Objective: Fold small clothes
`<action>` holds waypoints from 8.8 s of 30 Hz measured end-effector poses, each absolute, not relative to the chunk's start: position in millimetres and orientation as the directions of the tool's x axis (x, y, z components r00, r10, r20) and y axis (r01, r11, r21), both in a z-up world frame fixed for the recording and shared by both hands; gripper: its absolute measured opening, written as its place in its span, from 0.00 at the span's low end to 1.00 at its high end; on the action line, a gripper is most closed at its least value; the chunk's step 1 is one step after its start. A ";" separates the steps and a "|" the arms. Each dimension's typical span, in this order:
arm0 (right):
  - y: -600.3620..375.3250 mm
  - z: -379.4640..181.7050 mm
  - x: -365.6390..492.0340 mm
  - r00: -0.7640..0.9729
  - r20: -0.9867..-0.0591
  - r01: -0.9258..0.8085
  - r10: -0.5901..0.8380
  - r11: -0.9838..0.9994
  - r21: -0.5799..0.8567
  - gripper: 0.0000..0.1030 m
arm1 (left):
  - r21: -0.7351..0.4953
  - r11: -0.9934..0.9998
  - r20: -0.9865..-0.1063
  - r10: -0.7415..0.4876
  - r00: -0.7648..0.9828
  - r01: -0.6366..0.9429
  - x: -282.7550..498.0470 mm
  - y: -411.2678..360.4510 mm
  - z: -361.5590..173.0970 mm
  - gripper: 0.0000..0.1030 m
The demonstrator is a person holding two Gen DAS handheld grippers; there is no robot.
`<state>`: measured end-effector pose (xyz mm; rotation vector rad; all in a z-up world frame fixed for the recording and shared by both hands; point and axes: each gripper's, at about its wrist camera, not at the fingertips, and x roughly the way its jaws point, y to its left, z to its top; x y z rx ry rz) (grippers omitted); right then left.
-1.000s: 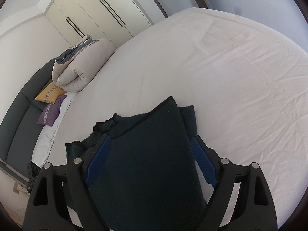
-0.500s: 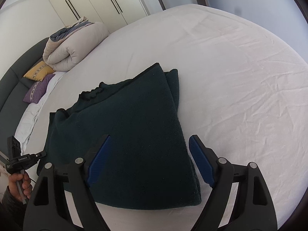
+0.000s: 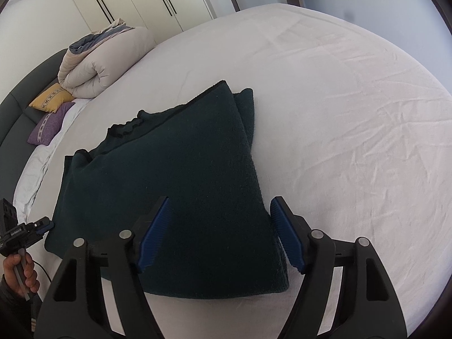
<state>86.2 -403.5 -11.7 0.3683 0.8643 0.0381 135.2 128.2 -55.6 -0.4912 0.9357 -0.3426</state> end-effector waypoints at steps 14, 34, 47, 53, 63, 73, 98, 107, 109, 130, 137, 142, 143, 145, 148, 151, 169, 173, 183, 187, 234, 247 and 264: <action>-401.9 -12.1 89.9 0.642 -0.750 0.115 0.159 0.947 0.299 0.69 | -0.402 0.916 -0.796 -0.357 0.488 0.014 155.1 125.8 -74.5 0.13; -402.2 -21.5 84.2 0.627 -0.774 0.168 0.087 0.955 0.244 0.12 | -0.389 0.921 -0.787 -0.320 0.528 -0.023 124.5 138.7 -80.2 0.06; -412.8 -27.3 58.0 0.647 -0.757 0.233 0.095 0.920 0.315 0.07 | -0.392 0.920 -0.787 -0.320 0.527 -0.027 126.5 134.6 -83.3 0.08; -420.3 -33.8 47.4 0.646 -0.757 0.272 0.097 0.897 0.347 0.05 | -0.394 0.919 -0.789 -0.322 0.522 -0.029 128.4 136.0 -85.1 0.11; -428.7 -42.3 29.6 0.643 -0.755 0.302 0.131 0.862 0.407 0.05 | -0.406 0.913 -0.784 -0.333 0.525 -0.027 130.3 138.2 -85.9 0.15; -445.9 -32.7 32.0 0.658 -0.727 0.292 0.196 0.824 0.486 0.11 | -0.416 0.908 -0.766 -0.322 0.557 -0.046 120.0 146.8 -59.8 0.29; -303.8 -57.1 264.6 0.527 -0.611 0.015 0.591 0.712 0.702 0.11 | -0.319 0.946 -0.709 -0.279 0.648 0.057 260.2 77.9 -78.8 0.52; -435.9 -68.7 247.4 0.732 -0.567 0.243 0.378 0.632 0.736 0.03 | -0.327 0.944 -0.709 -0.282 0.646 0.052 262.4 76.2 -78.9 0.54; -457.5 -69.0 238.6 0.744 -0.587 0.314 0.318 0.609 0.729 0.03 | -0.318 0.947 -0.722 -0.275 0.635 0.048 260.7 76.4 -74.4 0.54; -330.2 -86.8 127.0 0.605 -0.558 0.124 0.567 0.626 0.770 0.08 | -0.380 0.925 -0.752 -0.320 0.576 0.018 111.5 102.1 -77.1 0.51; -425.0 -62.2 52.8 0.748 -0.601 0.357 0.282 0.593 0.722 0.10 | -0.391 0.921 -0.746 -0.313 0.588 -0.006 82.5 112.5 -62.2 0.60; -432.9 -26.4 -2.1 0.819 -0.554 0.350 0.149 0.635 0.688 0.75 | -0.407 0.912 -0.721 -0.281 0.633 -0.059 51.0 125.2 -44.2 0.75; -428.9 -21.6 -10.7 0.837 -0.534 0.349 0.119 0.635 0.689 0.87 | -0.410 0.910 -0.717 -0.282 0.637 -0.058 45.0 125.3 -41.4 0.75; -417.4 -10.0 -23.7 0.877 -0.476 0.324 0.072 0.644 0.693 0.88 | -0.406 0.912 -0.710 -0.283 0.645 -0.047 33.7 122.2 -36.6 0.76; -389.4 4.1 -16.2 0.879 -0.464 0.275 0.113 0.675 0.685 0.88 | -0.404 0.914 -0.706 -0.291 0.646 -0.030 24.2 114.6 -34.4 0.80; -362.4 12.7 -4.3 0.877 -0.456 0.226 0.152 0.708 0.669 0.88 | -0.410 0.912 -0.710 -0.300 0.637 -0.028 23.6 111.0 -38.1 0.80; -337.9 17.5 14.8 0.825 -0.500 0.108 0.265 0.794 0.599 0.88 | -0.510 0.855 -0.725 -0.370 0.580 -0.092 73.9 130.4 -64.5 0.79; -318.7 25.4 38.0 0.805 -0.506 0.051 0.309 0.814 0.578 0.88 | -0.495 0.861 -0.747 -0.352 0.564 -0.117 90.1 132.9 -70.1 0.76; -266.1 32.1 107.0 0.712 -0.508 -0.111 0.485 0.792 0.601 0.88 | -0.500 0.859 -0.755 -0.372 0.540 -0.106 126.6 132.7 -77.7 0.74; -248.3 21.4 140.5 0.662 -0.524 -0.131 0.536 0.771 0.623 0.87 | -0.466 0.881 -0.783 -0.369 0.501 -0.079 141.7 118.3 -78.9 0.63; -218.1 -45.9 235.9 0.482 -0.439 -0.074 0.758 0.535 0.842 0.86 | -0.357 0.932 -0.790 -0.336 0.512 0.060 158.0 48.1 -7.5 0.13; -284.0 -43.2 256.0 0.432 -0.282 -0.036 0.857 0.329 0.944 0.86 | -0.392 0.876 -0.751 -0.482 0.452 0.282 178.9 -87.3 12.4 0.13; -307.6 -49.0 278.0 0.391 -0.472 -0.018 0.791 0.519 0.855 0.61 | -0.530 0.738 -0.613 -0.674 0.413 0.418 149.4 -98.0 -1.0 0.33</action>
